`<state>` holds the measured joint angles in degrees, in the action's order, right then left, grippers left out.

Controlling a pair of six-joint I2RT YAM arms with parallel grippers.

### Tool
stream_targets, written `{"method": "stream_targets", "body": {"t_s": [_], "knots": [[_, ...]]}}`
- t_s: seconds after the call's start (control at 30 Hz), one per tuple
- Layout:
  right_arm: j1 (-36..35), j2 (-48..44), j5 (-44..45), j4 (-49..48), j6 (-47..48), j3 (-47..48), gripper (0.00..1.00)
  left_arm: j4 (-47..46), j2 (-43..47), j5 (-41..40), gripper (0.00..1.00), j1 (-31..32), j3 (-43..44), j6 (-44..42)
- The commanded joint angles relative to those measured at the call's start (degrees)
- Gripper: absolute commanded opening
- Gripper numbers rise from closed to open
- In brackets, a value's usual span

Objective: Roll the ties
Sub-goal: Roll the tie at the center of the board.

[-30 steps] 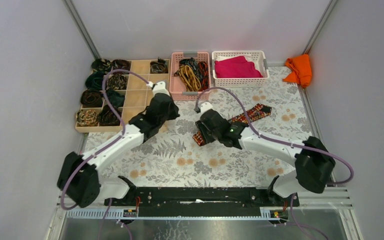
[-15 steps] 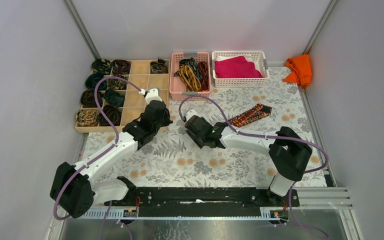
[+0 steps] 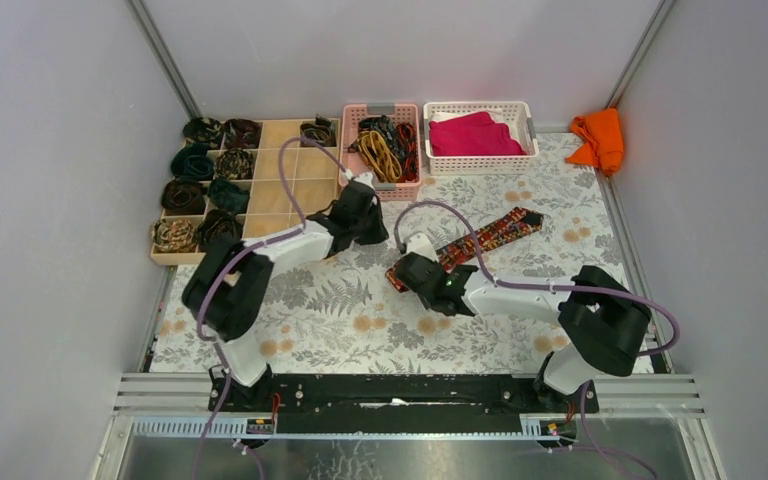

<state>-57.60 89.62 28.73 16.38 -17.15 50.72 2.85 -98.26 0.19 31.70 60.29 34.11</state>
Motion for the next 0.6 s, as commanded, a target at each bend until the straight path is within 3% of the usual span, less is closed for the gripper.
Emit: {"method": "stream_targets", "body": {"t_s": [0.0, 0.23, 0.57], "knots": [[-0.32, -0.92, -1.62, -4.57, -8.31, -4.57, 0.0, -6.73, -5.78, 10.79, 0.0, -0.38, 0.77, 1.24], [1.1, 2.26, 0.74, -8.2, -10.34, -6.33, 0.0, -11.75, -12.6, 14.65, 0.0, -0.27, 1.89, 1.23], [9.45, 5.21, -8.11, -19.1, -10.66, -8.8, 0.0, -14.7, -15.59, 17.17, 0.0, 1.02, 1.34, 1.25]]}}
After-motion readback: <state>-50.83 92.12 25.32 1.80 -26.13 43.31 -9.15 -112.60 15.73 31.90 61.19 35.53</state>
